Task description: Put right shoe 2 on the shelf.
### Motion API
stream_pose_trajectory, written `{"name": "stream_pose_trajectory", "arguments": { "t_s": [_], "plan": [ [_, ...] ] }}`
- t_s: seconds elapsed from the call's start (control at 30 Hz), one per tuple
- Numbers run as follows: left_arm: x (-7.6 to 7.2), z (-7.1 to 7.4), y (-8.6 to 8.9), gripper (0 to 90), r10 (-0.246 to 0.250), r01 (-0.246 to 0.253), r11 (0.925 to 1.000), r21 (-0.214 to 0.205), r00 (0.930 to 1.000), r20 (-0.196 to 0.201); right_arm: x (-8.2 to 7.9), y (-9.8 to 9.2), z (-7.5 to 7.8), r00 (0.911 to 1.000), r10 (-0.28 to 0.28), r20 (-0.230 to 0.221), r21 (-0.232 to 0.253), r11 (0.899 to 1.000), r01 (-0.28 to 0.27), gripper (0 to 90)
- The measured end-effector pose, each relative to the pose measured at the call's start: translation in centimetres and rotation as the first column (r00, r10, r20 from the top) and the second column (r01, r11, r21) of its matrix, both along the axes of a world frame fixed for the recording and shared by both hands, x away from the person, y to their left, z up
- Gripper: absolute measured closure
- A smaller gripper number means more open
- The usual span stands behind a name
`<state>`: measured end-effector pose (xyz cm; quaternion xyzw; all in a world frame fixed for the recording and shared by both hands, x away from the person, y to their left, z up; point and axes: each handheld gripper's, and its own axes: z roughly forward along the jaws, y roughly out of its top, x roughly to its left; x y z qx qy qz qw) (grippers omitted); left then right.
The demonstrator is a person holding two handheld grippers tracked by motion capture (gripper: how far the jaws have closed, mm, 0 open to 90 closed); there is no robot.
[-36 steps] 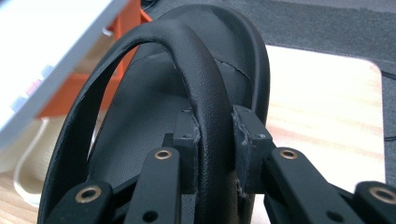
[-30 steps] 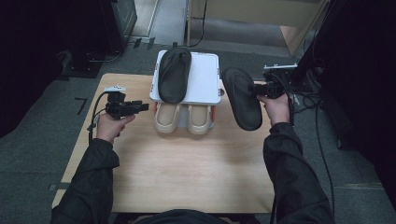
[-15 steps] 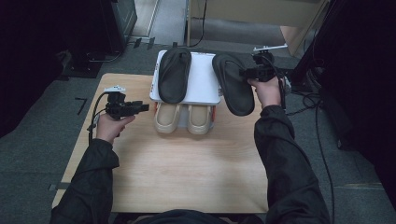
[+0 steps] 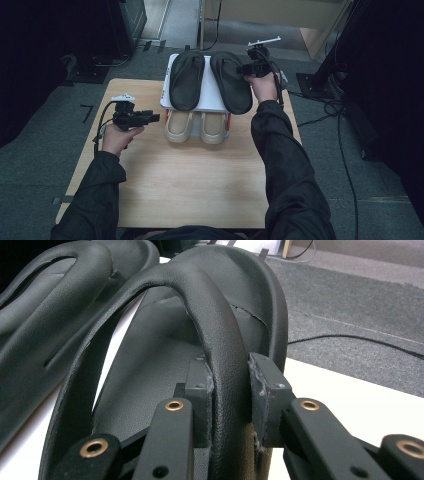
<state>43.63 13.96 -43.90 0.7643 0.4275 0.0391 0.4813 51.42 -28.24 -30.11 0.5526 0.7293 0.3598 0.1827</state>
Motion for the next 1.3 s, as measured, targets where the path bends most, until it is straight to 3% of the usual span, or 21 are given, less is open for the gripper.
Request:
{"name": "stream_pose_trajectory", "arguments": {
  "t_s": [0.2,0.37,0.43,0.7,0.83,0.93,1.03,1.13,1.2,1.3],
  "plan": [
    [-0.5,0.1,0.4,51.5,0.000,0.000,1.0000,-0.006,1.0000,0.009,1.2,1.6,-0.6,0.9999,0.000,-0.012,-0.018,1.000,-0.001,72.5],
    [-0.6,0.1,0.8,51.5,0.009,-0.009,0.9999,-0.011,0.9999,0.010,1.4,1.8,-1.3,0.9996,0.006,-0.028,0.002,1.000,-0.006,71.5],
    [-0.6,0.1,0.9,51.5,0.011,-0.011,0.9999,-0.010,0.9999,0.010,1.3,1.6,-1.5,0.9997,0.022,-0.013,0.012,1.000,-0.022,68.8],
    [-0.6,0.0,0.8,51.5,0.017,-0.017,0.9998,-0.006,0.9998,0.005,-0.4,0.7,-0.2,0.9955,0.089,0.032,0.036,0.995,-0.090,60.9],
    [-0.5,0.0,0.8,51.5,0.020,-0.020,0.9998,-0.002,0.9998,0.003,-1.9,0.2,0.5,0.9891,0.121,0.083,0.052,0.991,-0.126,63.5],
    [-0.4,0.0,0.8,51.5,0.019,-0.019,0.9998,-0.001,0.9998,0.010,-2.9,-0.1,0.6,0.9808,0.151,0.124,0.013,0.988,-0.154,69.3],
    [-0.3,0.0,0.7,51.5,0.021,-0.021,0.9998,0.000,0.9997,0.013,-3.7,-0.5,0.4,0.9765,0.173,0.128,-0.016,0.985,-0.173,74.5],
    [-0.1,-0.1,0.7,51.6,0.022,-0.022,0.9998,-0.002,0.9997,0.010,-4.5,-1.2,0.4,0.9731,0.181,0.143,0.012,0.983,-0.185,78.3],
    [0.0,-0.1,0.7,51.7,0.022,-0.022,0.9997,-0.013,0.9997,0.006,-5.0,-1.7,0.4,0.9704,0.179,0.163,0.001,0.983,-0.181,78.9],
    [0.2,-0.2,0.7,51.7,0.022,-0.022,0.9997,-0.014,0.9998,0.004,-5.4,-2.5,0.1,0.9733,0.167,0.158,-0.002,0.986,-0.169,78.9]
  ]
}}
